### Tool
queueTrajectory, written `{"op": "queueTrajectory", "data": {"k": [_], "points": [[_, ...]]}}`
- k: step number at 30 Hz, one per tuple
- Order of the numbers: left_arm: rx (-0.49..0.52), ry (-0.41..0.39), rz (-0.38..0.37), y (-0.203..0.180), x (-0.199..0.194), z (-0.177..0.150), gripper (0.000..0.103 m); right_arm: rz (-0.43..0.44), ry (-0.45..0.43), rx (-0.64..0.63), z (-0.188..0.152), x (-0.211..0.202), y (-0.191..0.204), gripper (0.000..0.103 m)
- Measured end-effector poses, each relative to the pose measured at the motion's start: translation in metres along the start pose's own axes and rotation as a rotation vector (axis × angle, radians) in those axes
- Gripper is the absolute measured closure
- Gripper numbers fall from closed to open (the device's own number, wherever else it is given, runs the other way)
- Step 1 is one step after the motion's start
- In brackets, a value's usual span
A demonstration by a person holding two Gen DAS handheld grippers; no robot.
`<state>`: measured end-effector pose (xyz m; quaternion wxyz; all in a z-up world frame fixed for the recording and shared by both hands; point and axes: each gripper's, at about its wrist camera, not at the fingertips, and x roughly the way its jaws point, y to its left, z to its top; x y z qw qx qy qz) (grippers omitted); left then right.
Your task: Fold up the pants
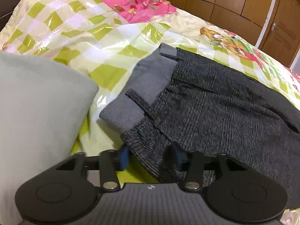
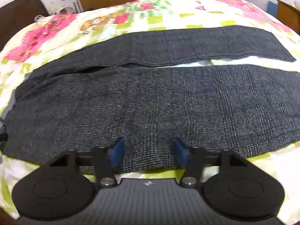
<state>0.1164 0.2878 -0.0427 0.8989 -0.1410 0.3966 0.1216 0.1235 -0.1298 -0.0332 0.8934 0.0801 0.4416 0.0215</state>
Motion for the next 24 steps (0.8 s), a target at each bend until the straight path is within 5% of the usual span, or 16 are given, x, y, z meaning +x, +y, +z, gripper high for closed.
{"op": "queueTrajectory", "data": {"k": [3,9,19,24], "points": [[0.002,-0.030,-0.017,0.005,-0.008,-0.003,0.073,0.016,0.003,0.053,0.004,-0.003,-0.009,0.092],[-0.004,-0.035,-0.047,0.017,-0.013,-0.010,0.074,0.056,-0.017,0.061,0.001,-0.017,-0.021,0.103],[0.139,-0.024,0.034,0.011,-0.030,-0.009,0.073,-0.008,0.044,0.089,-0.014,-0.042,-0.055,0.102],[0.226,-0.096,0.100,-0.012,-0.053,-0.011,0.073,-0.124,-0.019,0.150,-0.004,-0.058,-0.096,0.085]]}}
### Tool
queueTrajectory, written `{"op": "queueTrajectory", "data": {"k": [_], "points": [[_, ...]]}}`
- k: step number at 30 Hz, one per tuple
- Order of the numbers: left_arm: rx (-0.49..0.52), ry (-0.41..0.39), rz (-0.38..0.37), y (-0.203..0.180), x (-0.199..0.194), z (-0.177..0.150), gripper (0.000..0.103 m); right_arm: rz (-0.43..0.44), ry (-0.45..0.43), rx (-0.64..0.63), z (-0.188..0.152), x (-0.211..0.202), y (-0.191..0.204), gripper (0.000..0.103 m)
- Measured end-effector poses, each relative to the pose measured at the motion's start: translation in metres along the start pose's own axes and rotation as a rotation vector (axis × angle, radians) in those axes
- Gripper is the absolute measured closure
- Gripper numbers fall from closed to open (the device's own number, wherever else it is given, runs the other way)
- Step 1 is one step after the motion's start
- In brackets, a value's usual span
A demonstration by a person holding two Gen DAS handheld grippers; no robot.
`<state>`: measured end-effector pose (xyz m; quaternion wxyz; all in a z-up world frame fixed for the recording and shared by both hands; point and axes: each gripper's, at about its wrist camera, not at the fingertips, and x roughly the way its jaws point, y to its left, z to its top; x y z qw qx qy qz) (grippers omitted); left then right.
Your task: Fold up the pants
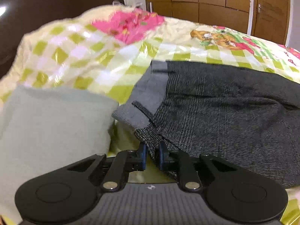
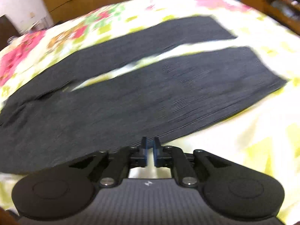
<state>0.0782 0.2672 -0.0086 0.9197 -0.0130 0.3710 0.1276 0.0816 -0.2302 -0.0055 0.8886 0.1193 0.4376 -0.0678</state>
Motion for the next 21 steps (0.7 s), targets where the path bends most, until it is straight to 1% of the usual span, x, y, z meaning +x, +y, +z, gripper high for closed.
{"op": "queueTrajectory", "data": {"k": [1,2,3,4,5,8,9,12,14,17,19,21], "points": [[0.019,-0.017,0.019,-0.006,-0.006,0.001,0.073,-0.032,-0.021,-0.005,0.004,-0.002,-0.009,0.073],[0.039,-0.032,0.043,-0.014,-0.012,0.003,0.073,-0.058,-0.034,-0.006,0.006,-0.001,-0.015,0.067],[0.060,-0.054,0.043,-0.024,-0.018,0.004,0.073,-0.089,-0.048,0.001,0.009,0.000,-0.022,0.060],[0.067,-0.072,0.013,-0.032,-0.022,0.006,0.073,-0.116,-0.059,0.016,0.011,0.001,-0.030,0.059],[0.073,-0.080,-0.022,-0.042,-0.025,0.009,0.073,-0.119,-0.059,0.042,0.012,0.002,-0.037,0.059],[0.103,-0.101,-0.097,-0.077,-0.024,0.018,0.073,-0.074,-0.036,0.139,0.013,0.014,-0.054,0.059],[0.094,-0.097,-0.136,-0.088,-0.021,0.022,0.073,-0.069,-0.036,0.155,0.014,0.018,-0.058,0.060],[0.081,-0.063,-0.218,-0.113,-0.003,0.029,0.073,-0.065,-0.049,0.227,0.020,0.026,-0.067,0.061],[0.106,-0.036,-0.245,-0.131,0.009,0.026,0.073,-0.052,-0.046,0.299,0.023,0.029,-0.079,0.062],[0.135,0.040,-0.285,-0.147,0.024,0.018,0.073,-0.046,-0.051,0.368,0.023,0.026,-0.092,0.063],[0.161,0.066,-0.294,-0.156,0.024,0.007,0.073,-0.091,-0.070,0.380,0.019,0.019,-0.096,0.062],[0.173,0.064,-0.295,-0.161,0.021,0.001,0.073,-0.108,-0.089,0.412,0.015,0.013,-0.101,0.062]]}}
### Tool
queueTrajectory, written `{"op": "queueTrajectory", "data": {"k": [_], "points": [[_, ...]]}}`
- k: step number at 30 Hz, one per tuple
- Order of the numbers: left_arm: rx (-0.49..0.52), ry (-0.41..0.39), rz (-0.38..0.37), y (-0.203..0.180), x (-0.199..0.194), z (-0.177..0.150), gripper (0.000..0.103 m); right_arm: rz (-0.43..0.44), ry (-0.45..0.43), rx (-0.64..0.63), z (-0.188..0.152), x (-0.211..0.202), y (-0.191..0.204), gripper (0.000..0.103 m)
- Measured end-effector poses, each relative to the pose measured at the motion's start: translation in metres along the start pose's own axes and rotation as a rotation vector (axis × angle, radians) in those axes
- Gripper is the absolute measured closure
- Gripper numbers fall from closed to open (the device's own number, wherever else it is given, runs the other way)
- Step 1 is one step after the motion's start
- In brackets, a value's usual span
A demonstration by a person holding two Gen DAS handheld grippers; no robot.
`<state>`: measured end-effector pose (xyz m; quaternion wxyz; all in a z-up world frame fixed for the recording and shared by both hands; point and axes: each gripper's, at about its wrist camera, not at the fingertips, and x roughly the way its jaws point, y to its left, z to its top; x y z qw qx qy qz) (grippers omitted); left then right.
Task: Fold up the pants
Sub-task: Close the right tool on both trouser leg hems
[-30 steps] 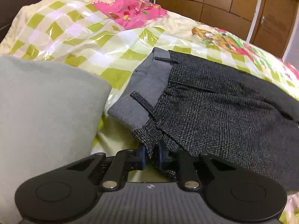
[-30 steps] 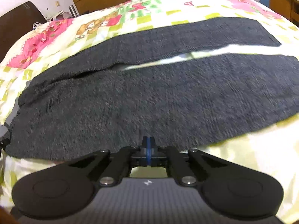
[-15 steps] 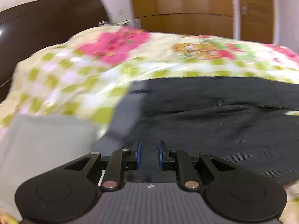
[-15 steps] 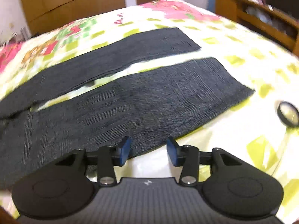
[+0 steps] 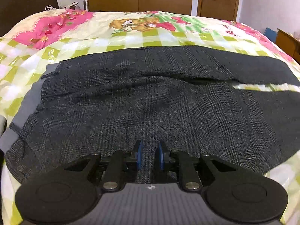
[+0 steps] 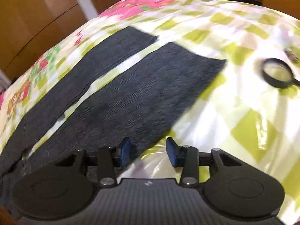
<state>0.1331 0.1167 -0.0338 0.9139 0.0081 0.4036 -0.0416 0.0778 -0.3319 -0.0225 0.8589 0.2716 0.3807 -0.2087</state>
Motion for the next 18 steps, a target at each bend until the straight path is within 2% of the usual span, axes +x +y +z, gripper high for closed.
{"op": "queueTrajectory", "data": {"k": [8,11,18], "points": [[0.050,-0.014,-0.031,-0.022,-0.004,0.002,0.073,-0.053,-0.036,0.063,0.016,0.016,-0.014,0.064],[0.074,-0.016,-0.053,-0.030,-0.001,0.002,0.072,-0.035,-0.032,0.161,0.023,0.015,-0.030,0.067],[0.105,-0.027,-0.085,-0.042,0.003,0.013,0.072,-0.041,-0.032,0.193,0.030,0.013,-0.044,0.072]]}}
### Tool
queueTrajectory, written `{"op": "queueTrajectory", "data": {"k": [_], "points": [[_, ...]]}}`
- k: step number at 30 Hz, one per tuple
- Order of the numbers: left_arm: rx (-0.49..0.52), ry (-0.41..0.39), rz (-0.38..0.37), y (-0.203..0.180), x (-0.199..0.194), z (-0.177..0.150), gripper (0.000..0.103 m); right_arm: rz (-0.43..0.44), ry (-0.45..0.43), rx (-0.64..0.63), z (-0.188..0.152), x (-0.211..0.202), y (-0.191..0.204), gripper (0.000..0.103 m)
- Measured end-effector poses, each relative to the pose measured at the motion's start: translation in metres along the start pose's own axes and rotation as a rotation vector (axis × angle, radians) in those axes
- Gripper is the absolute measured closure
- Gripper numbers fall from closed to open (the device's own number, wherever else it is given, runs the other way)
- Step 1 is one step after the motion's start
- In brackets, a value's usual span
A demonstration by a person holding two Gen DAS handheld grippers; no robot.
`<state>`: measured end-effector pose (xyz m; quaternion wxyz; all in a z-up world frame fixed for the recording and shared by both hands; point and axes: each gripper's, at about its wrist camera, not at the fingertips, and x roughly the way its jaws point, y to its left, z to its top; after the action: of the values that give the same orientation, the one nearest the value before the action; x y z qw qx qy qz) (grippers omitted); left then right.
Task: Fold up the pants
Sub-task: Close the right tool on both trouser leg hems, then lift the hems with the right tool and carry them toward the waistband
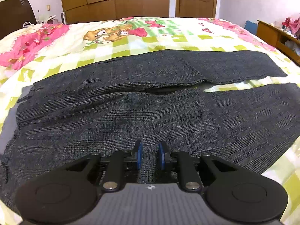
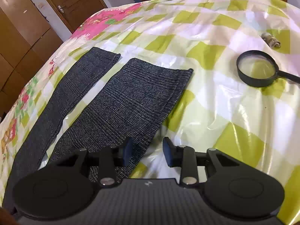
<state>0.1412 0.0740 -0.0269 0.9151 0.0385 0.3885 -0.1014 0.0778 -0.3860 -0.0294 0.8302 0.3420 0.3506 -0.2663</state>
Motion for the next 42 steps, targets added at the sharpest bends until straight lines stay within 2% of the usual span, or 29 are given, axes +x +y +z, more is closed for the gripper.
{"op": "queueTrajectory", "data": {"k": [4,7,9,11,12,15,19,24,26,27,29,31,33,36,37,40,42], "points": [[0.005,0.000,0.001,-0.008,0.008,-0.002,0.071,-0.015,-0.013,0.005,0.007,-0.008,-0.014,0.071],[0.004,-0.002,0.005,-0.013,0.009,-0.003,0.071,0.004,0.005,0.035,0.012,0.009,-0.014,0.064],[-0.003,0.001,0.006,-0.013,0.008,-0.002,0.071,0.000,0.011,0.037,0.013,0.020,-0.010,0.064],[-0.009,0.003,0.006,-0.012,0.007,-0.001,0.070,0.012,0.002,0.036,0.015,0.020,-0.007,0.079],[-0.007,0.006,0.008,-0.012,0.007,0.000,0.070,0.040,0.004,0.037,0.017,0.018,-0.007,0.095],[0.001,0.020,0.005,-0.013,0.004,0.000,0.071,0.090,0.016,0.033,0.022,0.017,-0.007,0.098],[0.005,0.049,-0.009,-0.012,-0.004,-0.006,0.070,0.120,0.023,0.030,0.024,-0.001,-0.020,0.099],[0.006,0.059,-0.023,-0.007,-0.014,-0.014,0.070,0.047,0.042,-0.044,0.011,-0.010,-0.029,0.098],[0.000,0.036,-0.032,0.002,-0.024,-0.011,0.070,0.007,0.062,-0.097,0.010,-0.011,-0.020,0.093],[0.000,0.018,-0.032,0.009,-0.030,-0.008,0.070,-0.005,0.044,-0.116,0.011,-0.017,-0.016,0.087],[-0.004,-0.026,-0.035,0.029,-0.043,0.001,0.070,-0.045,-0.014,-0.190,0.012,-0.036,-0.002,0.087],[-0.002,-0.072,-0.024,0.055,-0.050,0.014,0.069,-0.062,-0.078,-0.316,0.006,-0.060,0.019,0.086],[0.004,-0.102,-0.007,0.084,-0.049,0.030,0.067,-0.033,-0.119,-0.463,-0.003,-0.074,0.048,0.086],[0.007,-0.125,0.042,0.140,-0.034,0.061,0.065,0.126,-0.062,-0.715,-0.020,-0.060,0.123,0.084],[-0.003,-0.111,0.049,0.159,-0.025,0.072,0.062,0.185,-0.038,-0.804,-0.029,-0.048,0.154,0.084],[-0.044,-0.080,0.100,0.214,0.003,0.097,0.061,0.345,0.029,-1.073,-0.054,-0.004,0.250,0.081],[-0.081,-0.051,0.128,0.245,0.025,0.110,0.060,0.424,0.042,-1.175,-0.063,0.025,0.309,0.079]]}}
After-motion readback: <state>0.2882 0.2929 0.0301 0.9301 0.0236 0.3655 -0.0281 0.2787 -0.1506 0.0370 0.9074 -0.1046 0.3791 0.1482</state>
